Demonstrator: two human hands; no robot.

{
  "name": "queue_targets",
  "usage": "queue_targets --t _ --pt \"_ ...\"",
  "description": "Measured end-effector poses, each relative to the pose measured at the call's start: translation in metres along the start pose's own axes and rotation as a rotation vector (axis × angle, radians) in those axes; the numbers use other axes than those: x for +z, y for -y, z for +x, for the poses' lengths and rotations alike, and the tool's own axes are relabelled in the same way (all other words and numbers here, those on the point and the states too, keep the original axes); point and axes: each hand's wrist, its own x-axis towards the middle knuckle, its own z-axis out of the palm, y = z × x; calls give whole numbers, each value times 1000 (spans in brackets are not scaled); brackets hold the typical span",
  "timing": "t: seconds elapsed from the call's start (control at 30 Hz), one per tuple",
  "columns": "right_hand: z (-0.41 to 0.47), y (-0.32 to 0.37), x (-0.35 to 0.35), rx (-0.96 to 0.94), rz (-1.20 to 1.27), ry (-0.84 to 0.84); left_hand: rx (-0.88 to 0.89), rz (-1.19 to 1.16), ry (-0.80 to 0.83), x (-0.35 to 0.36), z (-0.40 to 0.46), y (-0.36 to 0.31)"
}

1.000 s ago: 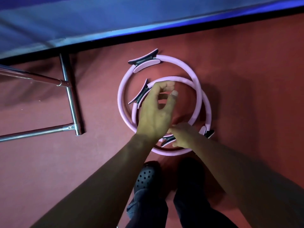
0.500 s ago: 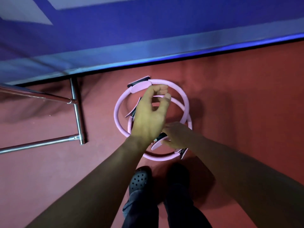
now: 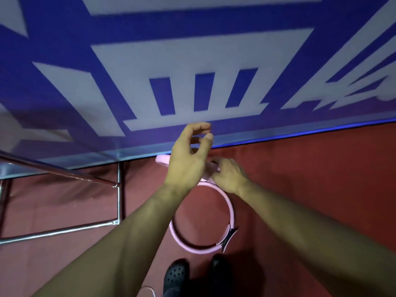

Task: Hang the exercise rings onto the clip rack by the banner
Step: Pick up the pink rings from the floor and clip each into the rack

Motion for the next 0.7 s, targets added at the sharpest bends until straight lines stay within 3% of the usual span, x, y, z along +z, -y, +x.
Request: queue_targets --t 0.2,0.43,0.7 --pt "-35 78 -160 -26 -144 -100 145 61 -35 -20 9 -135" --pt "-100 165 -329 -67 -151 -137 278 217 -106 -58 2 -304" --pt "-190 288 -482 -290 -148 -230 339 437 -271 -126 -40 -451"
